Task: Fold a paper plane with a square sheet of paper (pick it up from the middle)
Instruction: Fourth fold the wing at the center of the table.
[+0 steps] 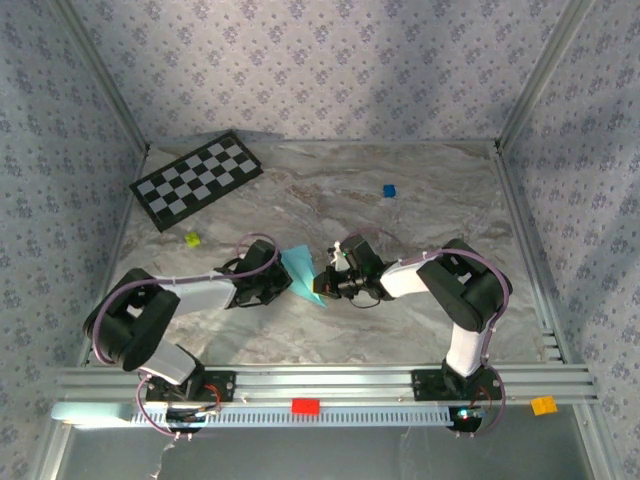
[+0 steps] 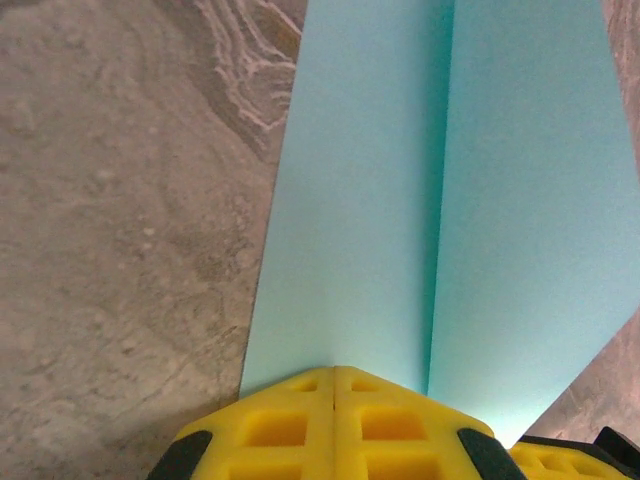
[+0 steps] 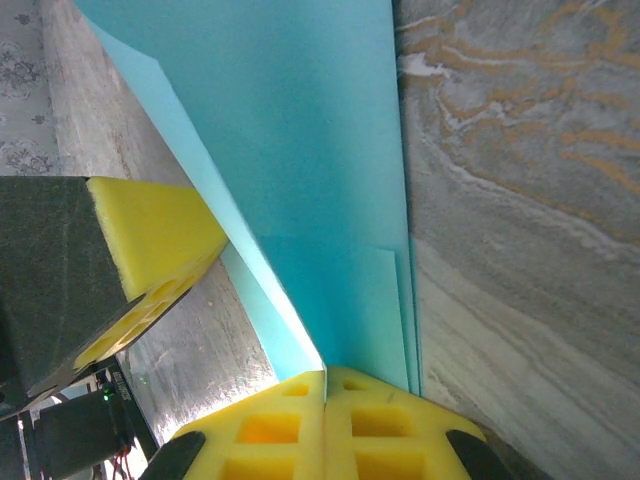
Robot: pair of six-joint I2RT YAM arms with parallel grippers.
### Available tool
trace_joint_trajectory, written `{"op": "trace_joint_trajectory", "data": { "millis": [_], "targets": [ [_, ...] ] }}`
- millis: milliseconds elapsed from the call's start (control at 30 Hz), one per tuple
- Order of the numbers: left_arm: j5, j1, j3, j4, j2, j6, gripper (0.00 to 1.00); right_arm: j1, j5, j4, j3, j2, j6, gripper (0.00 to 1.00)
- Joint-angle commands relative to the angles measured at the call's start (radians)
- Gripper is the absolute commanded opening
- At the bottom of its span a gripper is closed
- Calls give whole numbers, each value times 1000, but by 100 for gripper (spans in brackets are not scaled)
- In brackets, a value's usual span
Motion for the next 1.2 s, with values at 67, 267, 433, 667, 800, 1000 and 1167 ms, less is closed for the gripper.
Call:
{"op": "trace_joint_trajectory", "data": {
  "millis": [67,267,433,667,800,1000,1167],
  "targets": [
    [-20,-7,-9,-43,-26,-5,0,18,10,-94,-12,16,-17,0],
    [-18,-8,-11,-38,-27,-6,0,18,13,-104,-14,7,-20,0],
    [-18,-7,-10,-40,-28,-4,0,21,7,-104,-12,10,-20,0],
    [-18,-8,-13,-39,-32,-6,0,22,5,-89,-16,11,-11,0],
    [-18,-8,-10,-38,-28,-4,0,21,5,-89,-14,14,-9,0],
    [-20,-7,-11,-40,-31,-4,0,22,5,-89,-14,13,-6,0],
    [-21,-8,-10,-47,-33,-1,0,21,5,-67,-25,5,9,0]
  ]
}}
